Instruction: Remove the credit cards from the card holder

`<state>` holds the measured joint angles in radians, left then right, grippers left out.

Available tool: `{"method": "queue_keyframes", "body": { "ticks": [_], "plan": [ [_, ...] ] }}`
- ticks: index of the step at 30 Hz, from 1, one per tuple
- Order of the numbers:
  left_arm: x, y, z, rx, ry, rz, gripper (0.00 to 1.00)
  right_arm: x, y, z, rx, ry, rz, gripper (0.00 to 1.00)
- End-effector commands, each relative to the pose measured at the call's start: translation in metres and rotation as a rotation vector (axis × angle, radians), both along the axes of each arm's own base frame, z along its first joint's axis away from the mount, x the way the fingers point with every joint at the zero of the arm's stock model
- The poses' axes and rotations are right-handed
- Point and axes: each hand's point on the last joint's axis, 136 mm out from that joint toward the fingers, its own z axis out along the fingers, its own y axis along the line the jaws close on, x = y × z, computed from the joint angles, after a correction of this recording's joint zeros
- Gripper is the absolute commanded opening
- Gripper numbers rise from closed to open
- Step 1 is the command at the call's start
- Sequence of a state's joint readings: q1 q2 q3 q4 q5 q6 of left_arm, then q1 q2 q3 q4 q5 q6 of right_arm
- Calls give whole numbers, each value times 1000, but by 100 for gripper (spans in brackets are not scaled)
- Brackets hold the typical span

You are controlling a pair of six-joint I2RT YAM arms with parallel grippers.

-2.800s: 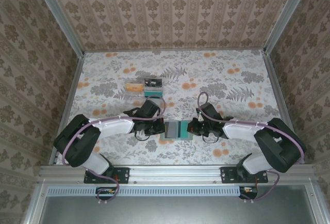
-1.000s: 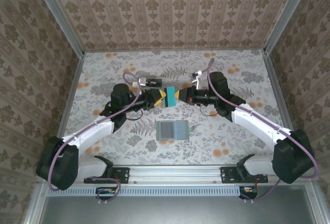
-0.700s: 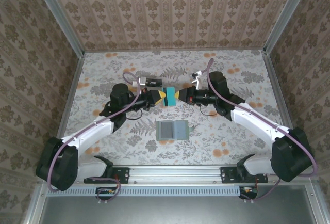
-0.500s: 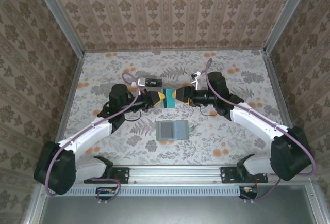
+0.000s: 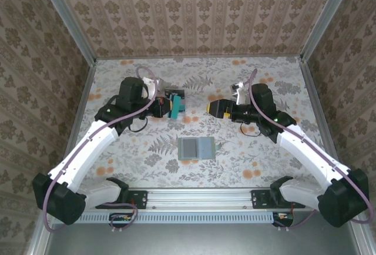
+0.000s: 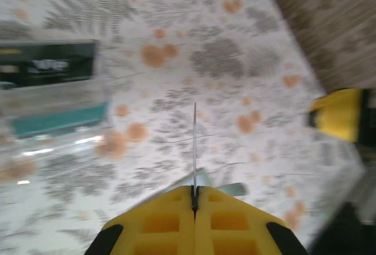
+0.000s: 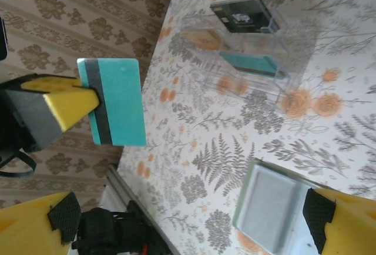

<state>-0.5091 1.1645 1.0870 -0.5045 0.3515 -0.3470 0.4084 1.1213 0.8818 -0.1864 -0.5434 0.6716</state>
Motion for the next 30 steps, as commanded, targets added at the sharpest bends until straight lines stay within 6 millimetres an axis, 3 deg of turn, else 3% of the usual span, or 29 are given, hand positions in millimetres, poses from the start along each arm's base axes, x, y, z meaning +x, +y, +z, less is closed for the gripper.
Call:
{"method": "queue_keyframes", "body": {
  "ticks": [1,6,11,23,30],
  "plan": [
    [7,34,-28,396,-156,-109,0,-4,-18,0,-85,-52,-51,100],
    [8,26,-49,701,-421,-441,0,-8,-30,3,-120,-95,-91,100],
    [18,18,-66,837,-566,-628,0,-8,-39,10,-143,-144,-127,100],
    [58,-12,-99,980,-686,-822,0,-6,-64,26,-222,-361,-222,100],
    [76,-22,-114,1032,-699,-857,0,-6,-71,21,-257,-360,-237,100]
  ]
}}
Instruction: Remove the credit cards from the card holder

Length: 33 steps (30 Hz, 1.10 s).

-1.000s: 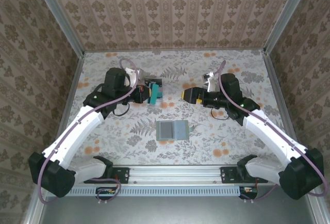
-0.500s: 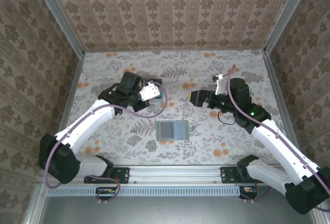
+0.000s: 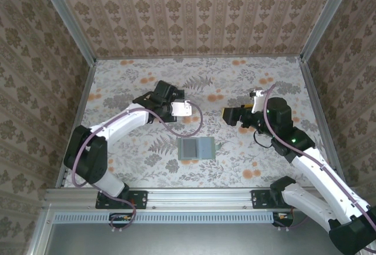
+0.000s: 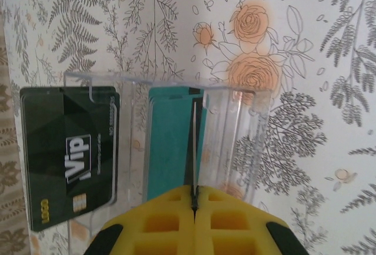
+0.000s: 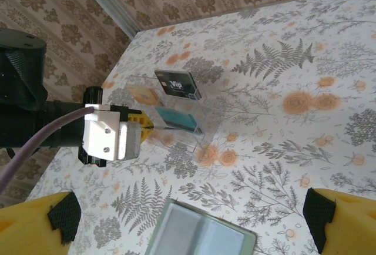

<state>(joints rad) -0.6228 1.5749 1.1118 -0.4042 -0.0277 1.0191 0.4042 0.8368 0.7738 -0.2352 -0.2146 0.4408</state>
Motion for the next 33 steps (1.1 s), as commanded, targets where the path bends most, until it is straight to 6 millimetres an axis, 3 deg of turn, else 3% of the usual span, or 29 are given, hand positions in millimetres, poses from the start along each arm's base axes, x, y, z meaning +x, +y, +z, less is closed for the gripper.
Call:
{"method": "queue_keyframes", "body": {
  "ticks": [1,22,33],
  "plan": [
    [18,-11,16,0,-80,-37,0,5,-8,-1,-32,-30,-33,100],
    [25,-8,-24,61,-16,-13,0,13,-2,-5,-26,7,-20,100],
    [39,-6,-27,61,-15,55,16,14,-2,-9,-22,17,-23,100]
  ]
}}
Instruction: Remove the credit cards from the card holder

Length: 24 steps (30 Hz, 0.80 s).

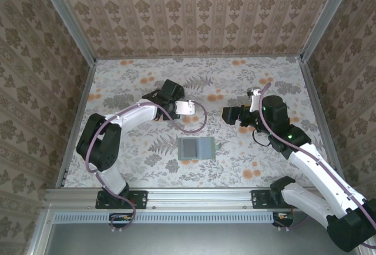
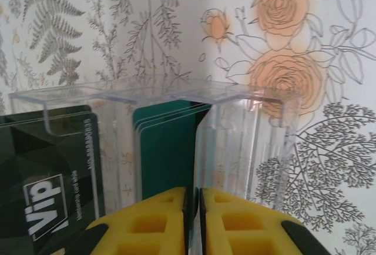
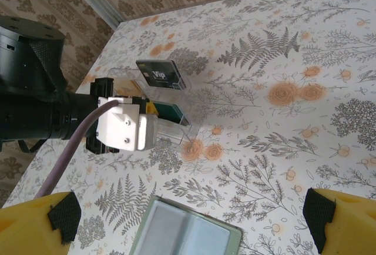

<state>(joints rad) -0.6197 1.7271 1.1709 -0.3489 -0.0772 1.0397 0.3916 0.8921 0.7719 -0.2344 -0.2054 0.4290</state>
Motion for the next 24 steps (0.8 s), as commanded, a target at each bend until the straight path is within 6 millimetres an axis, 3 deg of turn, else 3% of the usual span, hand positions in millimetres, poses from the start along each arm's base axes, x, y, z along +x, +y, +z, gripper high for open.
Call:
{"method": "queue_keyframes", "body": {
  "ticks": [1,16,24],
  "plan": [
    [14,2,4,-1,-25,44,16,4,-1,8,11,-26,-8,100],
    [36,8,12,29,-122,104,23,4,3,4,31,-6,8,100],
    [36,6,19,-11,-119,138,25,3,5,4,43,6,17,100]
  ]
}}
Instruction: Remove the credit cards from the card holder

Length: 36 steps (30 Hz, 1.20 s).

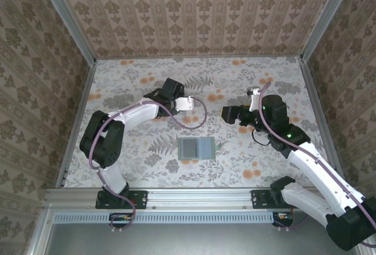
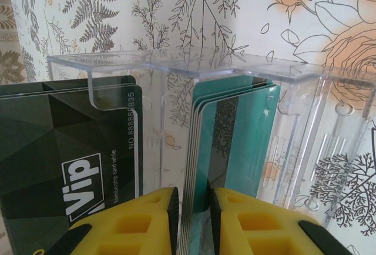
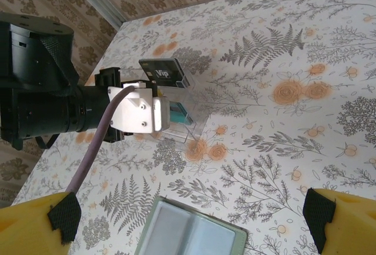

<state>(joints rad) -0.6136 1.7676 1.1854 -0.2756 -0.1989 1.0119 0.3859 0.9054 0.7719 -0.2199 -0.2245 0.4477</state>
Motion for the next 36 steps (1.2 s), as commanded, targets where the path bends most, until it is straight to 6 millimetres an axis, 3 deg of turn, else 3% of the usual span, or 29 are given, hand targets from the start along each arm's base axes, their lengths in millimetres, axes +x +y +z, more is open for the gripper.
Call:
{"method": "queue_keyframes", "body": {
  "ticks": [1,8,13,17,20,24,30,32,36],
  "plan": [
    [8,-5,23,-64,-35,40,26,0,3,2,21,1,16,100],
    [-14,-8,62,-214,-21,106,41,1,10,-14,38,80,31,100],
    [-36,-4,96,-423,3,245,60,-2,26,-38,24,181,72,99],
    [-58,8,117,-608,65,406,67,-9,44,-63,-32,265,102,94],
    [-76,18,127,-762,134,548,66,-16,56,-83,-69,323,123,85],
    [-99,26,125,-964,260,726,63,-27,68,-108,-115,385,141,75],
    [-129,41,84,-1063,471,1062,61,-44,79,-149,-181,478,158,45],
    [-139,31,69,-1100,577,1100,61,-48,77,-165,-204,506,137,38],
    [-149,16,42,-1187,724,1203,57,-53,69,-187,-224,543,85,34]
  ]
}}
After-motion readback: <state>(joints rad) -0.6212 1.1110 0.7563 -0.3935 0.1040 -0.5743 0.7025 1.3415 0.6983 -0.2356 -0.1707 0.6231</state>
